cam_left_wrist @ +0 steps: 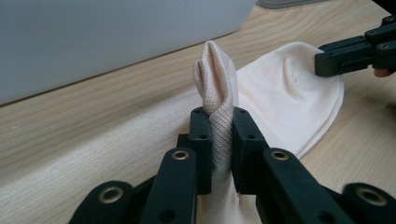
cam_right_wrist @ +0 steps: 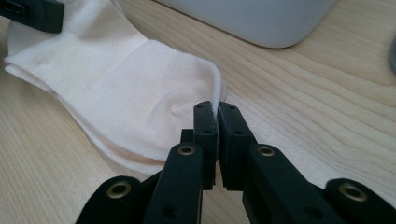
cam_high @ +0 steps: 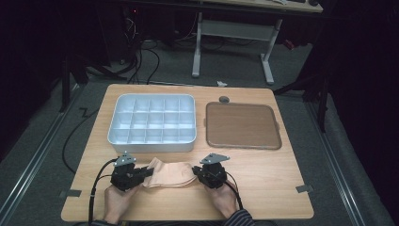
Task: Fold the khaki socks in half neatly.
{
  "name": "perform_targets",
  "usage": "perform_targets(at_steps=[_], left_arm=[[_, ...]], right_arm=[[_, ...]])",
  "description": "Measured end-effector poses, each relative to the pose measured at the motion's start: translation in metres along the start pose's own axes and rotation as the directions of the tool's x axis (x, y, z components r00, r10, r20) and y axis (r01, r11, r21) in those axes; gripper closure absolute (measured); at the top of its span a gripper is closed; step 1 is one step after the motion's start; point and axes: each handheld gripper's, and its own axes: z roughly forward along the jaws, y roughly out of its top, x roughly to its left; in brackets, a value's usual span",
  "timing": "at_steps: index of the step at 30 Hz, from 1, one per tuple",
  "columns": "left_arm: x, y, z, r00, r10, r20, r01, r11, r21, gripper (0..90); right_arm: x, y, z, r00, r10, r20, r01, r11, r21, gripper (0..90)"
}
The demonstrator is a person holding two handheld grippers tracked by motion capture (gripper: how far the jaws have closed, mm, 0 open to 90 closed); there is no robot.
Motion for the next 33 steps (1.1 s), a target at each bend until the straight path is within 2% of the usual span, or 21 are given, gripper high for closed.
perform_targets(at_steps=[3, 12, 16, 25, 29, 33], left_arm=[[-0.007, 0.003, 0.002, 0.999, 0.039, -0.021, -0.039, 0.9992, 0.01, 81.2], [-0.023, 0.012, 0.013, 0.998, 0.063, 0.003, -0.063, 0.9979, -0.015, 81.2], [-0.033, 0.016, 0.021, 0.9956, 0.094, 0.002, -0.094, 0.9956, -0.006, 81.0], [-0.041, 0.02, 0.031, 0.9948, 0.099, 0.022, -0.099, 0.995, -0.013, 81.0], [-0.046, 0.022, 0.036, 0.9923, 0.124, 0.008, -0.124, 0.9922, -0.014, 80.9], [-0.049, 0.024, 0.041, 0.9921, 0.125, 0.011, -0.125, 0.9921, -0.009, 80.9]], right_arm=[[-0.003, -0.002, -0.007, 1.0, -0.004, 0.008, 0.004, 1.0, -0.01, 87.0], [-0.008, -0.012, -0.029, 0.9981, -0.019, 0.059, 0.021, 0.999, -0.026, 87.0], [-0.012, -0.017, -0.037, 0.9968, -0.018, 0.078, 0.021, 0.999, -0.037, 87.0], [-0.026, -0.026, -0.049, 0.995, 0.015, 0.099, -0.01, 0.999, -0.052, 87.0], [-0.029, -0.028, -0.054, 0.9934, 0.024, 0.112, -0.018, 0.998, -0.062, 87.0], [-0.033, -0.031, -0.056, 0.9922, 0.028, 0.121, -0.02, 0.998, -0.061, 87.0]])
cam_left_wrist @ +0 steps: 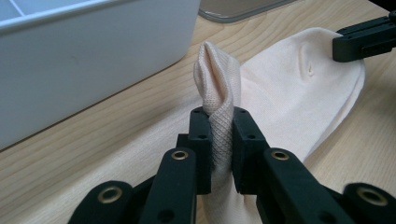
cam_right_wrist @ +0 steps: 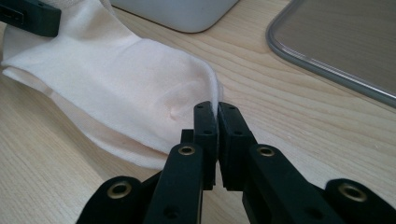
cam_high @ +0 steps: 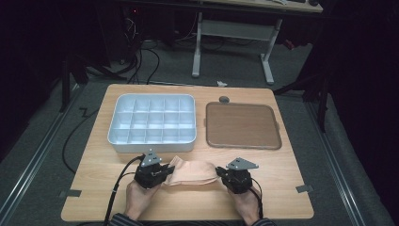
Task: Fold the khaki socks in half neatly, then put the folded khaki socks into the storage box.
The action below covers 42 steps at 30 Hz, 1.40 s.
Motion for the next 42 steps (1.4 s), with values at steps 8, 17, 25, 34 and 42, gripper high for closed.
perform_targets(at_steps=[8, 17, 25, 34, 42], left_arm=[[-0.002, 0.001, 0.01, 1.0, -0.006, 0.007, 0.006, 1.0, -0.004, 80.6], [0.001, -0.005, 0.023, 0.9999, -0.002, -0.013, 0.002, 0.9993, 0.037, 79.7], [0.003, -0.009, 0.027, 0.9992, 0.013, -0.038, -0.011, 0.9985, 0.053, 66.7], [0.006, -0.013, 0.026, 0.9918, 0.02, -0.126, -0.011, 0.9973, 0.073, 49.7], [0.008, -0.015, 0.024, 0.9923, 0.012, -0.123, -0.005, 0.9981, 0.061, 45.1]], right_arm=[[-0.006, -0.004, -0.004, 0.9998, 0.011, 0.018, -0.011, 1.0, -0.011, 87.0], [-0.01, -0.013, 0.009, 0.9997, 0.023, 0.01, -0.023, 1.0, 0.02, 86.7], [-0.01, -0.017, 0.013, 0.9996, 0.005, 0.029, -0.005, 1.0, 0.015, 73.8], [-0.011, -0.022, 0.016, 0.9986, 0.001, 0.052, -0.002, 1.0, 0.02, 61.7], [-0.013, -0.02, 0.011, 0.9992, 0.033, 0.024, -0.032, 0.999, -0.011, 59.9]])
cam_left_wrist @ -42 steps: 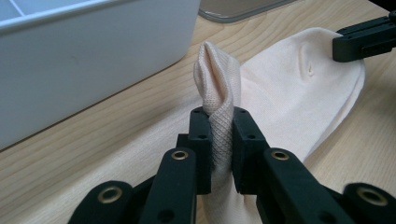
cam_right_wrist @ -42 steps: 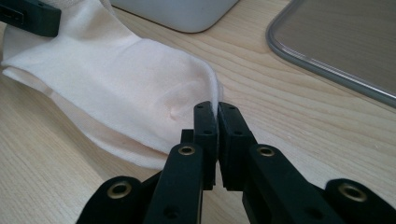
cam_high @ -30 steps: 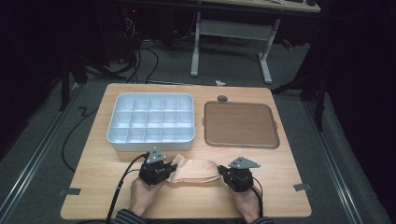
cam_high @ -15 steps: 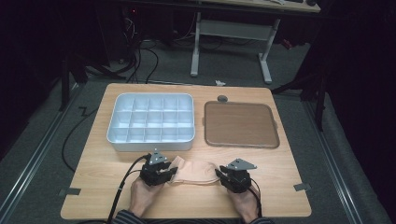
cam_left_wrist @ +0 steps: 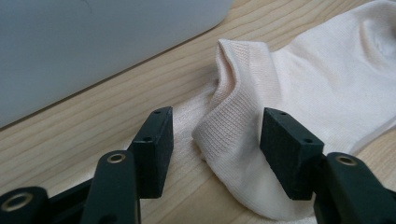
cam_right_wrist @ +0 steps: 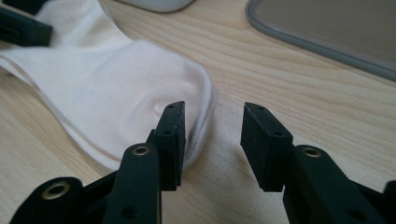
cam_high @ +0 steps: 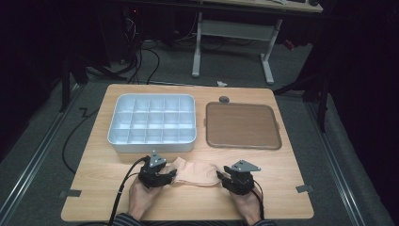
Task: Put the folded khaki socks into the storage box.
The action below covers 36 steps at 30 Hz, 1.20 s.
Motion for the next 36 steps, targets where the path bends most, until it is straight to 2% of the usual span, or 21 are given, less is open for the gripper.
perform_targets(at_steps=[4, 8, 10, 13, 16, 19, 23, 24, 28, 36], left_arm=[[0.0, -0.001, 0.0, 1.0, 0.0, 0.004, 0.0, 1.0, -0.005, 45.0], [-0.001, -0.002, 0.001, 0.9998, 0.021, -0.004, -0.021, 0.9997, -0.011, 43.2], [-0.001, -0.003, 0.0, 0.9999, 0.013, 0.0, -0.013, 0.9997, -0.021, 43.3], [0.002, -0.005, -0.002, 0.9998, -0.013, 0.013, 0.014, 0.9994, -0.032, 44.1], [0.003, -0.005, -0.008, 0.9999, -0.007, 0.015, 0.008, 0.999, -0.043, 45.2], [0.004, -0.001, -0.018, 1.0, 0.004, 0.007, -0.003, 0.997, -0.078, 46.1], [0.006, 0.005, -0.023, 0.9998, -0.008, 0.016, 0.01, 0.9956, -0.094, 47.0], [0.007, 0.009, -0.021, 0.9998, -0.01, 0.019, 0.012, 0.9963, -0.085, 47.9], [0.007, 0.016, -0.011, 0.9993, -0.009, 0.036, 0.011, 0.9982, -0.059, 49.2], [0.008, 0.016, 0.0, 0.9984, -0.018, 0.055, 0.019, 0.9996, -0.021, 50.8]], right_arm=[[0.0, 0.005, -0.007, 1.0, -0.003, -0.005, 0.003, 1.0, -0.018, 58.0], [0.001, 0.008, -0.015, 0.9998, -0.018, -0.001, 0.018, 0.999, -0.051, 56.9], [0.004, 0.011, -0.017, 0.9995, -0.029, -0.01, 0.028, 0.997, -0.065, 58.1], [0.012, 0.015, -0.02, 0.9989, -0.041, -0.022, 0.039, 0.997, -0.074, 63.7], [0.021, 0.02, -0.02, 0.997, -0.039, -0.067, 0.034, 0.996, -0.081, 73.3], [0.033, 0.022, -0.015, 0.993, -0.068, -0.097, 0.06, 0.994, -0.087, 81.9], [0.047, 0.023, -0.006, 0.9861, -0.103, -0.13, 0.095, 0.993, -0.071, 86.1], [0.054, 0.023, 0.001, 0.982, -0.113, -0.151, 0.107, 0.993, -0.052, 87.2], [0.062, 0.023, 0.014, 0.979, -0.101, -0.177, 0.096, 0.995, -0.04, 87.5], [0.067, 0.023, 0.025, 0.9819, -0.092, -0.165, 0.089, 0.996, -0.028, 87.4]])
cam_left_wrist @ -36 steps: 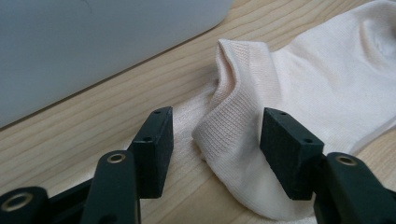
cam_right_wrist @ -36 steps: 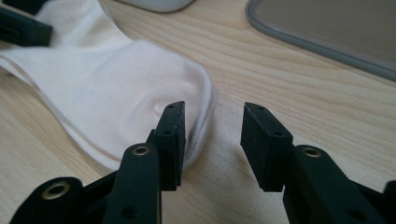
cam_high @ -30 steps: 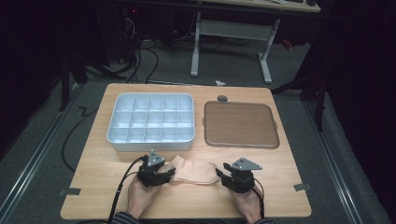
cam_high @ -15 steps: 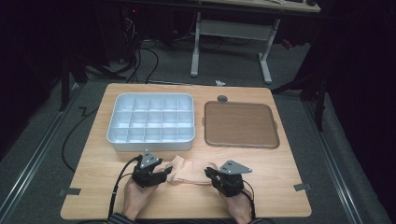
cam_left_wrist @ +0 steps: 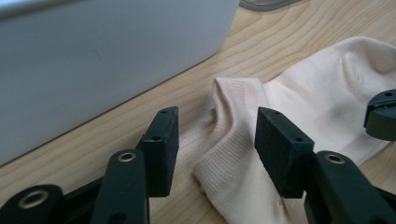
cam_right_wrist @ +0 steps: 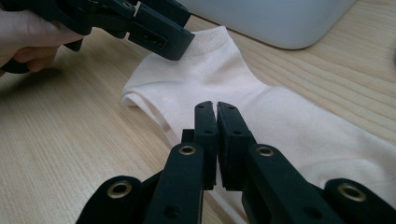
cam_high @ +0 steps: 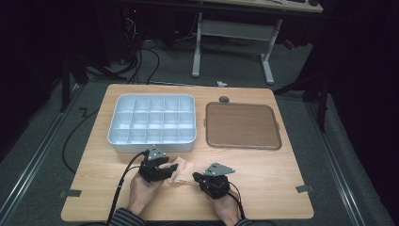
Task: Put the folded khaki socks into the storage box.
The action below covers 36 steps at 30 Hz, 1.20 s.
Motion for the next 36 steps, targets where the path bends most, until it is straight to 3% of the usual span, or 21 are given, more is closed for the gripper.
perform_targets(at_steps=[4, 9, 12, 22, 36], left_arm=[[-0.002, -0.007, -0.004, 1.0, -0.005, -0.003, 0.005, 1.0, -0.003, 50.8], [-0.002, -0.015, -0.002, 0.9999, -0.005, -0.01, 0.005, 0.9994, 0.034, 52.4], [-0.003, -0.017, -0.004, 0.9999, -0.001, -0.013, 0.001, 0.9996, 0.028, 53.1], [-0.011, -0.017, -0.003, 0.9974, 0.051, -0.051, -0.048, 0.9979, 0.043, 60.5], [-0.009, -0.015, -0.003, 1.0, 0.003, 0.007, -0.003, 0.9985, 0.054, 77.1]], right_arm=[[0.003, 0.0, 0.006, 0.9999, -0.01, -0.002, 0.01, 1.0, 0.019, 87.4], [0.008, 0.0, 0.008, 0.999, -0.033, 0.029, 0.032, 0.999, 0.031, 87.4], [0.009, -0.002, 0.011, 0.9987, -0.038, 0.034, 0.037, 0.998, 0.045, 87.4], [0.01, -0.004, 0.015, 0.9974, -0.059, 0.041, 0.056, 0.996, 0.066, 87.3], [0.009, -0.004, 0.015, 0.9979, -0.054, 0.035, 0.051, 0.996, 0.066, 87.3]])
